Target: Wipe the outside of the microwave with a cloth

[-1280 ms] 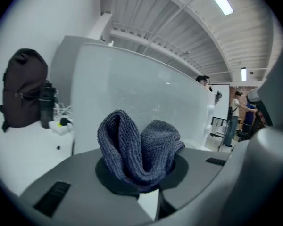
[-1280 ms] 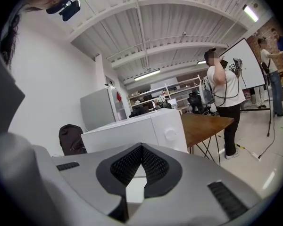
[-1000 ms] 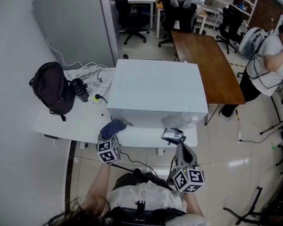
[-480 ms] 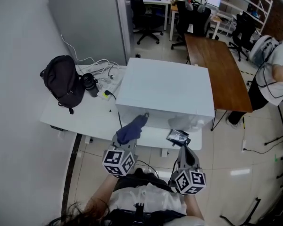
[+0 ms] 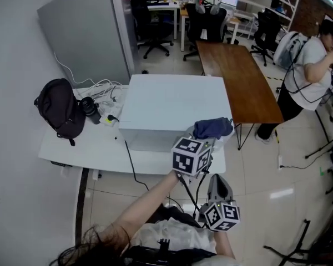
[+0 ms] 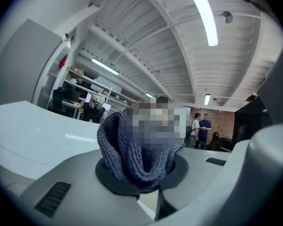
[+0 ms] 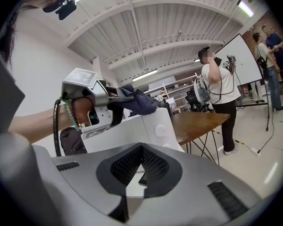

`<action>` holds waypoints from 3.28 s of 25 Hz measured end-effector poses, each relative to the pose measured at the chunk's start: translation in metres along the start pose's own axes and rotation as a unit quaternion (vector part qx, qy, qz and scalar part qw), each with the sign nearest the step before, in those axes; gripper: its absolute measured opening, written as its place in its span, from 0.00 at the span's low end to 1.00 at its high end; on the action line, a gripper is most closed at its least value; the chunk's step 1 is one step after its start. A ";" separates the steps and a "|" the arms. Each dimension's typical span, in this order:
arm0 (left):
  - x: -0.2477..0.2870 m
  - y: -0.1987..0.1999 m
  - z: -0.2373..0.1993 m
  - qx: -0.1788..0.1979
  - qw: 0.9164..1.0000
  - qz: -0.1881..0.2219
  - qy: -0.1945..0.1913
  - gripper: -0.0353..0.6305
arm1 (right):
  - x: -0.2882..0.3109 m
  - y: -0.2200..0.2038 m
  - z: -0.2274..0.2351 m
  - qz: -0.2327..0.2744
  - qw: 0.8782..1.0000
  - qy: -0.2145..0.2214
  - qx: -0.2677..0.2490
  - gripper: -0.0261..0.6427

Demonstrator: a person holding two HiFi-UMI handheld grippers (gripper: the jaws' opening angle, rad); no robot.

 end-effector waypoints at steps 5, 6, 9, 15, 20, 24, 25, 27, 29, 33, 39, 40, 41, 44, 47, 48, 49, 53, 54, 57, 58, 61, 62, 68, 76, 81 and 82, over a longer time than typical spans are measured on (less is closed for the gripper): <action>0.004 -0.007 -0.019 -0.019 0.999 -0.022 0.035 0.13 | -0.006 0.002 0.014 0.007 1.000 -0.017 0.008 0.07; -0.002 -0.006 -0.024 -0.020 0.999 -0.023 0.044 0.12 | -0.005 0.002 0.014 0.007 1.000 -0.017 0.008 0.07; -0.034 -0.005 -0.046 -0.031 0.996 -0.016 0.077 0.13 | -0.003 0.002 0.009 0.005 1.000 -0.011 0.007 0.07; -0.153 0.008 -0.111 -0.069 0.977 0.052 0.195 0.13 | 0.010 -0.001 -0.019 -0.001 1.000 0.031 -0.005 0.07; -0.254 0.022 -0.154 -0.056 0.945 0.095 0.309 0.13 | 0.017 -0.005 -0.044 -0.013 0.997 0.067 -0.019 0.07; -0.290 0.024 -0.166 -0.054 0.931 0.106 0.345 0.13 | 0.020 -0.009 -0.057 -0.019 0.996 0.084 -0.025 0.07; -0.292 0.026 -0.166 -0.052 0.931 0.108 0.346 0.12 | 0.021 -0.009 -0.059 -0.019 0.996 0.086 -0.025 0.07; -0.288 0.033 -0.162 -0.047 0.935 0.115 0.332 0.13 | 0.021 -0.010 -0.060 -0.019 0.996 0.088 -0.024 0.07; -0.274 0.046 -0.153 -0.037 0.941 0.125 0.311 0.13 | 0.022 -0.009 -0.058 -0.017 0.996 0.084 -0.026 0.07; -0.222 0.074 -0.135 0.010 0.957 0.111 0.268 0.13 | 0.030 0.009 -0.056 0.009 0.996 0.078 -0.034 0.07; -0.092 0.083 -0.096 0.021 0.990 0.056 0.126 0.13 | 0.052 0.048 -0.071 0.061 0.994 0.087 -0.039 0.07; -0.069 0.080 -0.087 0.021 0.994 0.038 0.102 0.13 | 0.055 0.050 -0.071 0.065 0.993 0.085 -0.041 0.07; -0.047 0.077 -0.079 0.022 0.996 0.021 0.082 0.13 | 0.058 0.052 -0.071 0.067 0.994 0.082 -0.041 0.07; 0.009 0.070 -0.068 0.015 0.999 -0.021 0.038 0.13 | 0.059 0.059 -0.067 0.071 0.994 0.072 -0.039 0.07; 0.040 0.062 -0.075 0.014 0.997 -0.059 0.041 0.13 | 0.059 0.061 -0.057 0.076 0.995 0.058 -0.036 0.07; 0.044 0.056 -0.080 0.018 0.996 -0.078 0.051 0.13 | 0.059 0.062 -0.054 0.077 0.995 0.053 -0.034 0.07; 0.047 0.049 -0.087 0.023 0.993 -0.097 0.061 0.13 | 0.058 0.062 -0.051 0.079 0.995 0.048 -0.032 0.07; 0.035 0.038 -0.117 0.027 0.988 -0.115 0.101 0.13 | 0.056 0.063 -0.048 0.078 0.996 0.039 -0.026 0.07; 0.030 0.039 -0.121 0.027 0.987 -0.114 0.107 0.13 | 0.057 0.062 -0.049 0.077 0.996 0.041 -0.026 0.07; 0.009 0.043 -0.134 0.038 0.985 -0.113 0.123 0.13 | 0.059 0.060 -0.059 0.073 0.996 0.051 -0.031 0.07; 0.000 0.044 -0.139 0.041 0.984 -0.112 0.132 0.13 | 0.060 0.059 -0.064 0.073 0.995 0.055 -0.034 0.07; -0.032 0.049 -0.159 0.046 0.980 -0.107 0.163 0.13 | 0.062 0.058 -0.077 0.073 0.994 0.069 -0.039 0.07; -0.044 0.052 -0.167 0.044 0.978 -0.104 0.173 0.13 | 0.063 0.058 -0.083 0.072 0.994 0.074 -0.041 0.07; -0.134 0.063 -0.224 0.017 0.967 -0.062 0.244 0.13 | 0.068 0.054 -0.120 0.066 0.990 0.112 -0.052 0.07; -0.217 0.065 -0.252 0.017 0.946 -0.065 0.317 0.13 | 0.073 0.047 -0.155 0.059 0.986 0.142 -0.064 0.07; -0.207 0.085 -0.250 0.048 0.951 -0.029 0.304 0.13 | 0.074 0.048 -0.148 0.060 0.988 0.127 -0.060 0.07; -0.194 0.096 -0.243 0.063 0.954 -0.017 0.291 0.13 | 0.075 0.047 -0.144 0.059 0.989 0.121 -0.060 0.07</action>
Point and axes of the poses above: the fingertips, and each gripper's own axes: x forward along the fingers, z to its right, y out of its top, the point moved 2 cm from there along -x, backward along the fingers, and after that the axes turned 15 degrees about -y, right-handed, at the moved point
